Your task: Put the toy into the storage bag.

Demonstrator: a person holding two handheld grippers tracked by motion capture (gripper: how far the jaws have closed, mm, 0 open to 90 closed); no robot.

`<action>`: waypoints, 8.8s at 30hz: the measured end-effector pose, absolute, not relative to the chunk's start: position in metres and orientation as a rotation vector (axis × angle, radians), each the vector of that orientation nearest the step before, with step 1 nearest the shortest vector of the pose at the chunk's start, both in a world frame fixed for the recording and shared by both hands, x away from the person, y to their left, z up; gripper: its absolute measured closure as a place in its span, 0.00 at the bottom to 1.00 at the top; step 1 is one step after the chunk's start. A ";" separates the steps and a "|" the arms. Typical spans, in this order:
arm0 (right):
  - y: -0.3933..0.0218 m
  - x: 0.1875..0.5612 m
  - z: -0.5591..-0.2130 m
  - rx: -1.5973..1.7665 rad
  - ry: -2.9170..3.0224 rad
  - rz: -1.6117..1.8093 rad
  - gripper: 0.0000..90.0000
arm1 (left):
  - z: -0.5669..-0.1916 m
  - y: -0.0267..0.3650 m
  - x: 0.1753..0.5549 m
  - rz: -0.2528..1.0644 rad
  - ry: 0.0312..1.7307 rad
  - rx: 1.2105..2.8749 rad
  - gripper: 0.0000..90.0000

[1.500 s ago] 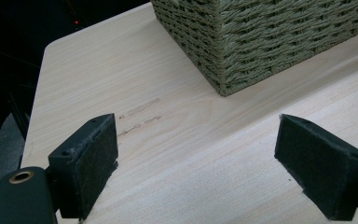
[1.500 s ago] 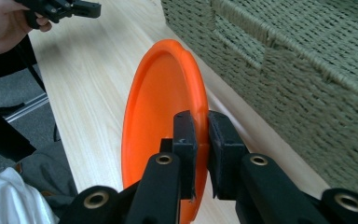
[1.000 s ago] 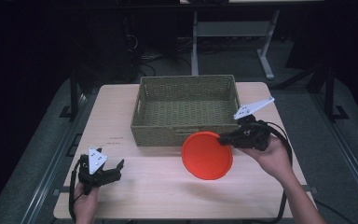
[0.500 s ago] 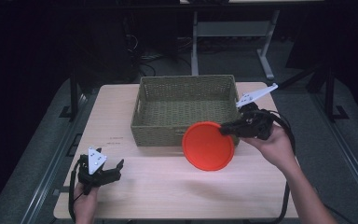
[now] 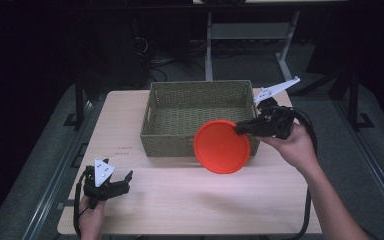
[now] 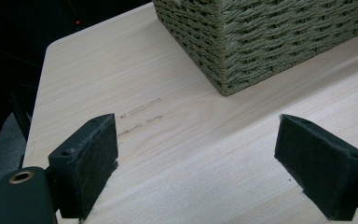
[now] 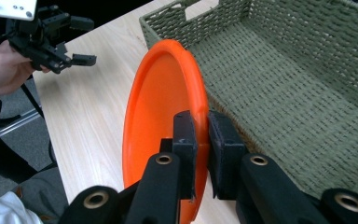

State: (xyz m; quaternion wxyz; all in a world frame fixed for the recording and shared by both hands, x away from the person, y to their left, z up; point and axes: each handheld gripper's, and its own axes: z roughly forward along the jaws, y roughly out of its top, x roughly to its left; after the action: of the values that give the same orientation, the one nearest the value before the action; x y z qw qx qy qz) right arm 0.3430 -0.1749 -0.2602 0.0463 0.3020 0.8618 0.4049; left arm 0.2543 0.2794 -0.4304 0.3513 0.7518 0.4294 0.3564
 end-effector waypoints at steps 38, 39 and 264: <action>-0.166 0.402 -0.228 1.010 2.562 1.210 0.91 | -0.430 0.281 0.254 0.928 1.108 1.950 0.14; -0.165 0.403 -0.228 1.019 2.565 1.209 0.91 | -0.430 0.280 0.254 0.928 1.106 1.947 0.14; -0.200 0.392 -0.330 1.254 2.646 1.368 0.29 | -0.430 0.282 0.252 0.934 1.126 1.941 0.14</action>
State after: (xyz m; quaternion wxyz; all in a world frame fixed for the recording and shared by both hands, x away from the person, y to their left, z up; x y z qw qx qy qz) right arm 0.3918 -0.1999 -0.3303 -0.0453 0.3877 0.8178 0.4229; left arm 0.2520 0.2824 -0.4302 0.3480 0.7486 0.4343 0.3604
